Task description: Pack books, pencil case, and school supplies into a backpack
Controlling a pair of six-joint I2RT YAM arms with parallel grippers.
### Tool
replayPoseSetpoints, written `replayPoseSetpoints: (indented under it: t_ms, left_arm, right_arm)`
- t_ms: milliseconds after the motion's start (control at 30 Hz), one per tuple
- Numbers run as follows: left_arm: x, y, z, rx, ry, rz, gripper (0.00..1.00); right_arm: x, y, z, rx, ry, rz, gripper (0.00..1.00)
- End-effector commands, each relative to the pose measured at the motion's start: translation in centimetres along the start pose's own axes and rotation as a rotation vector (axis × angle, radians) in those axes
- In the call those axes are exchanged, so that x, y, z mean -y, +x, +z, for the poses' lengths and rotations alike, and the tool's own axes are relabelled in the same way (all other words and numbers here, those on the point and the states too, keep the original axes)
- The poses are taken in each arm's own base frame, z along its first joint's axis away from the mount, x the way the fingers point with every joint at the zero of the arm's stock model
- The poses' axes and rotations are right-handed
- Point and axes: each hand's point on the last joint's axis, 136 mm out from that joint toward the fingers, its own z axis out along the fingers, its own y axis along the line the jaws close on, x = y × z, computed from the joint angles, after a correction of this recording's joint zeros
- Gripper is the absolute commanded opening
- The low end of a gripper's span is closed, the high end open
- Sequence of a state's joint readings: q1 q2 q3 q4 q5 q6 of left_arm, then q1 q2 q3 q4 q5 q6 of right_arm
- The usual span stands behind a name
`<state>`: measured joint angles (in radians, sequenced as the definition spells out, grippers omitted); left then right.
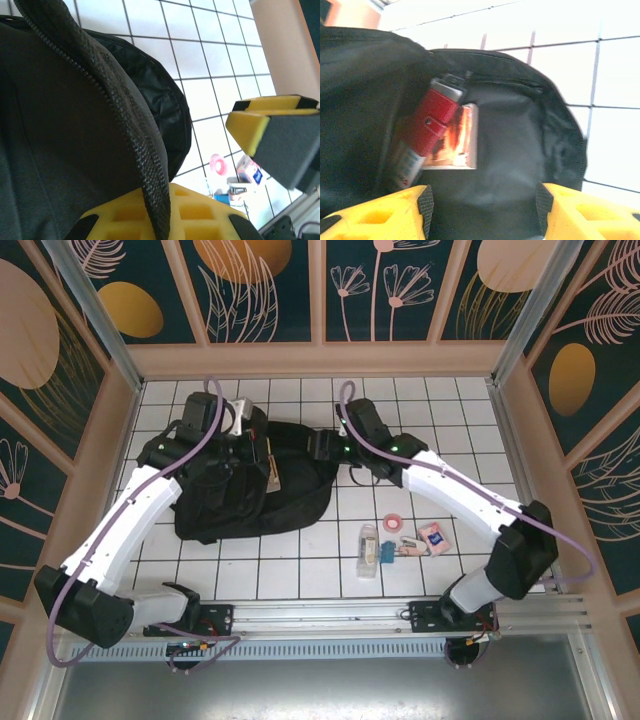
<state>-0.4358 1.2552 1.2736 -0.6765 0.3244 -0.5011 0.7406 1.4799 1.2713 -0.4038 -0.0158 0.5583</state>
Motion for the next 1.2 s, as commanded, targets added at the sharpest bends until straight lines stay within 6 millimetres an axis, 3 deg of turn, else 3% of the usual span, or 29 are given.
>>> replayPoseSetpoints:
  t_ms: [0,200,333,600,767,1167]
  left_arm:
    - [1.7,0.7,-1.6,0.019,0.036,0.07,0.0]
    - [1.6,2.7,-3.3,0.003,0.048,0.102,0.0]
    - [1.4,2.8,-3.8,0.023,0.043,0.107,0.0]
    - [2.2,1.5,-3.8,0.096,0.081,0.091,0.0]
    - [3.0,1.3,-3.7,0.119,0.142,0.073,0.0]
    - [2.8,2.3,-3.4,0.119,0.174,0.041,0.0]
  right_arm:
    - [1.9,1.8,-2.0,-0.028,0.064,-0.002,0.58]
    - [3.4,4.7,-5.8,-0.075,0.144,0.02,0.57]
    - [6.0,6.8,-8.3,-0.116,0.255,0.133,0.52]
    - [10.6,14.5,-12.9,-0.343,0.408,0.257,0.52]
    - [11.3,18.3,-12.7,-0.399,0.325,0.322,0.53]
    - [15.6,21.1,-9.6,-0.352,0.266,0.471,0.52]
